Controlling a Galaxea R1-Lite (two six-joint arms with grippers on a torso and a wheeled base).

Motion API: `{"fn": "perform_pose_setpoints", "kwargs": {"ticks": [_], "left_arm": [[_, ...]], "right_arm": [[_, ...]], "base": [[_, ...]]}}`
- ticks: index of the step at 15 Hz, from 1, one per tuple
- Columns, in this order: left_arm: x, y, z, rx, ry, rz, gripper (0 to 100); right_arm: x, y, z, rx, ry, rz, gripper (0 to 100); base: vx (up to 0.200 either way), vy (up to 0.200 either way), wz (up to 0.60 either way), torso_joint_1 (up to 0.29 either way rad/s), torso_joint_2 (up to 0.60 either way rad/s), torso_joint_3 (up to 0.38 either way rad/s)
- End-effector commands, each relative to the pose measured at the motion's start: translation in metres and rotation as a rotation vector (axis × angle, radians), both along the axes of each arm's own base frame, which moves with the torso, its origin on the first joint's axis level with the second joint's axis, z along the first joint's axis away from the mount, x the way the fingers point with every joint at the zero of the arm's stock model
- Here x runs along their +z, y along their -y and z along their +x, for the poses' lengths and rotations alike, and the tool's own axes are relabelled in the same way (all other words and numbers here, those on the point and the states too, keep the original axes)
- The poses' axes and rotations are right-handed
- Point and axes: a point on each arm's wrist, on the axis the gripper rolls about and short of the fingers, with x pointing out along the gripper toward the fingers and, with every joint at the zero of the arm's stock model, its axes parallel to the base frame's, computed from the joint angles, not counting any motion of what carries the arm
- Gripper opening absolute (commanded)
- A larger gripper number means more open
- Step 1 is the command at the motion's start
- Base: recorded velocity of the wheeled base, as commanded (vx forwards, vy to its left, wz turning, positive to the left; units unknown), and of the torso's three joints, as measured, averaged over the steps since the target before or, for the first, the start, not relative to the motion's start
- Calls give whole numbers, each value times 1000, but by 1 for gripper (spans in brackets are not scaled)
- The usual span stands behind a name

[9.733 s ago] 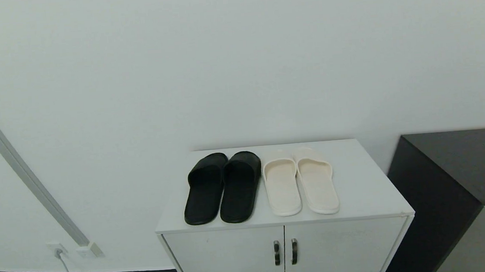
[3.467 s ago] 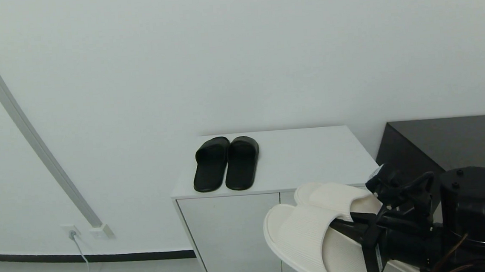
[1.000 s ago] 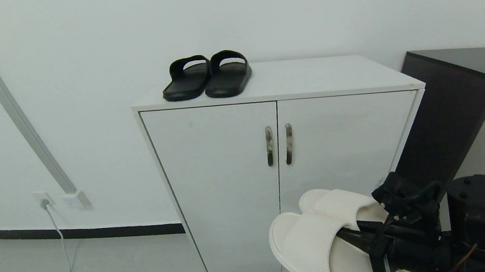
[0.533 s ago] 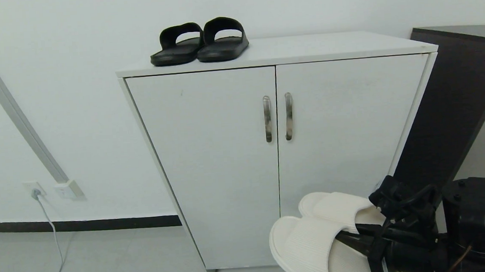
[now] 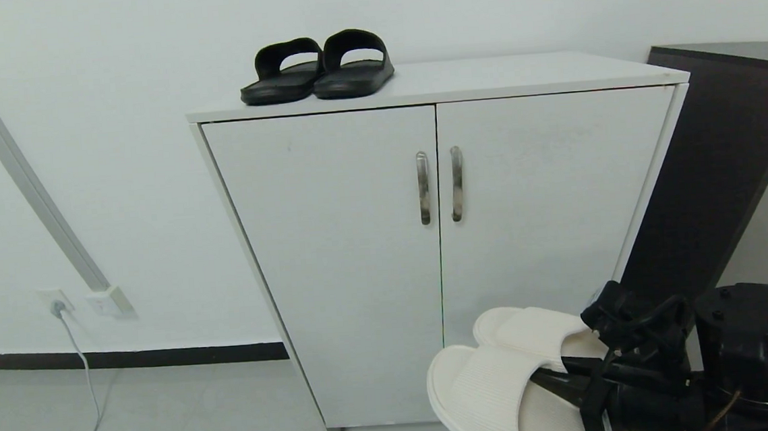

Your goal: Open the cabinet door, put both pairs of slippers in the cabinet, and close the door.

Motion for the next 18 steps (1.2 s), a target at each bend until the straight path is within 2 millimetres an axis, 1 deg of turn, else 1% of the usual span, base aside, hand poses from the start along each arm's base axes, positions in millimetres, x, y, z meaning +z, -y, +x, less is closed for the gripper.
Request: {"fn": "perform_pose_setpoints", "kwargs": {"ticks": [1,2,3,4,6,8,10,12,14,15,16,17,18], "left_arm": [[8,0,0,-1,12,2,100],[31,0,-5,-2,68,-27,100],[58,0,-7,-11,103,-93,100],[70,1,-2,-37,67,-109,100],[74,5,15,-221,-52,-110,100],[84,9,31,-403,-112,-128,100],[96,12,53,-532,-145,-143,100],[113,14,84,-617,-134,-138,100],[130,22,119,-720,-117,-131,100],[134,27,130,-755,-115,-128,100],[141,37,146,-809,-113,-125,100],[149,52,163,-891,-109,-119,100],[156,67,173,-952,-111,-115,100]], "right_arm": [[-1,0,0,0,-1,-2,0],[-1,0,0,0,-1,-2,0],[-1,0,0,0,-1,-2,0],[0,0,0,0,1,0,0],[0,0,-1,1,3,0,0],[-2,2,-2,7,7,-18,0],[-1,2,-2,12,11,-14,0],[-3,1,-1,10,16,-4,0],[-4,0,-1,10,13,-5,0],[-4,0,-1,10,13,-5,0],[-3,0,-2,13,16,-2,0],[-2,-1,-3,20,19,2,0],[-2,-1,-4,20,22,5,0]], "base": [[0,0,0,-7,2,61],[0,0,0,-12,232,154],[0,0,0,2,154,76],[0,0,0,7,95,41],[0,0,0,-1,25,18],[0,0,0,0,0,0],[0,0,0,0,0,0],[0,0,0,0,0,0],[0,0,0,0,0,0],[0,0,0,0,0,0],[0,0,0,0,0,0],[0,0,0,0,0,0],[0,0,0,0,0,0]]}}
